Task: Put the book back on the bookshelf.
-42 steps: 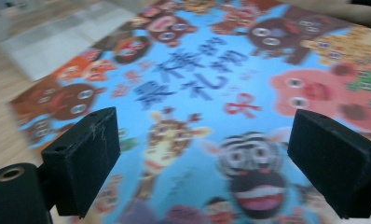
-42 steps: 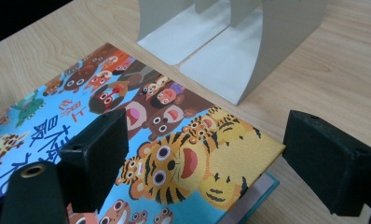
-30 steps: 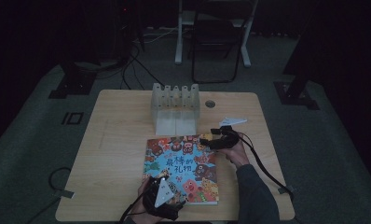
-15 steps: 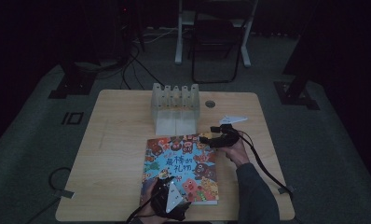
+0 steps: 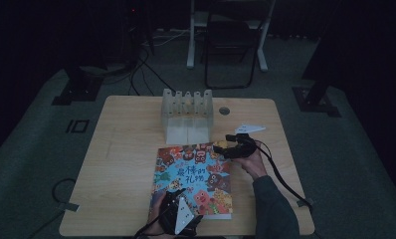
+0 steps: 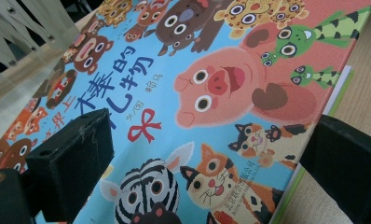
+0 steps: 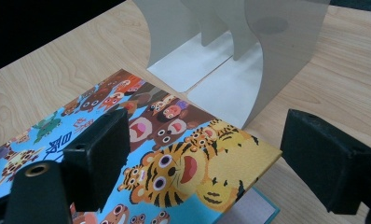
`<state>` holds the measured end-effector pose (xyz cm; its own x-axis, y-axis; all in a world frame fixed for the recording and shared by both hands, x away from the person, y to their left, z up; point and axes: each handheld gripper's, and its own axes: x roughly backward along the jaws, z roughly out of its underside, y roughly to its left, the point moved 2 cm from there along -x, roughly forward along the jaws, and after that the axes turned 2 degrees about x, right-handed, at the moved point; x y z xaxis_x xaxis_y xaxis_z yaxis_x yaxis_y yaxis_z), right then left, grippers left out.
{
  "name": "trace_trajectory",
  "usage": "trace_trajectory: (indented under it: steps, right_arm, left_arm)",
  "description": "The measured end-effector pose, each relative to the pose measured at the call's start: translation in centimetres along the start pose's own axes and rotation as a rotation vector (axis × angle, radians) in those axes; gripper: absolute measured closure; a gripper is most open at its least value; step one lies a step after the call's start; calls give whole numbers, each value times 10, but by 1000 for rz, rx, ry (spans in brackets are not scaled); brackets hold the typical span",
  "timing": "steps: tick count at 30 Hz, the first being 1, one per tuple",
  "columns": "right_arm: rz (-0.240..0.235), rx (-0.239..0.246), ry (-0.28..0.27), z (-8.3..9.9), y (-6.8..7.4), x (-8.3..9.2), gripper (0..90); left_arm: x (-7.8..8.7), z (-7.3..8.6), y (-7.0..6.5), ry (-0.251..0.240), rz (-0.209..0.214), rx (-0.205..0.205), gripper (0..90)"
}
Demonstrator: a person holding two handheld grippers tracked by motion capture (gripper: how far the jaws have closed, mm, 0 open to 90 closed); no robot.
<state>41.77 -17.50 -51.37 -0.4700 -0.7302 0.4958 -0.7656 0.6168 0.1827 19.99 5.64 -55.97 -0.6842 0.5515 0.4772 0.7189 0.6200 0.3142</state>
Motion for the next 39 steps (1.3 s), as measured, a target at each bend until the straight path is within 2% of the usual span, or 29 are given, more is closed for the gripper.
trace_trajectory:
  steps: [5,13,20,23,25,28,32,36,39]
  right_arm:
    - [42,-4,1,-1,-3,3,134]
    - [32,-8,-20,-5,7,18,135]
    - [51,59,31,-12,36,22,134]
    - [49,61,35,-14,45,23,135]
    - [41,36,35,-15,48,24,138]
    - [42,29,38,-17,50,25,143]
    - [-19,-5,70,-22,60,23,191]
    - [-53,-15,112,-22,66,15,257]
    - [-68,-33,100,-24,66,15,333]
  left_arm:
    - [2,-2,0,-18,1,3,44]
    - [10,-6,5,-55,-4,18,44]
    - [17,-10,10,-82,-17,18,44]
    - [20,-12,12,-96,-18,20,44]
    - [22,-13,14,-104,-20,26,44]
    - [24,-14,16,-113,-19,35,44]
    - [29,-16,21,-134,-17,53,44]
    - [29,-16,22,-137,-9,64,45]
    - [28,-15,24,-141,18,89,45]
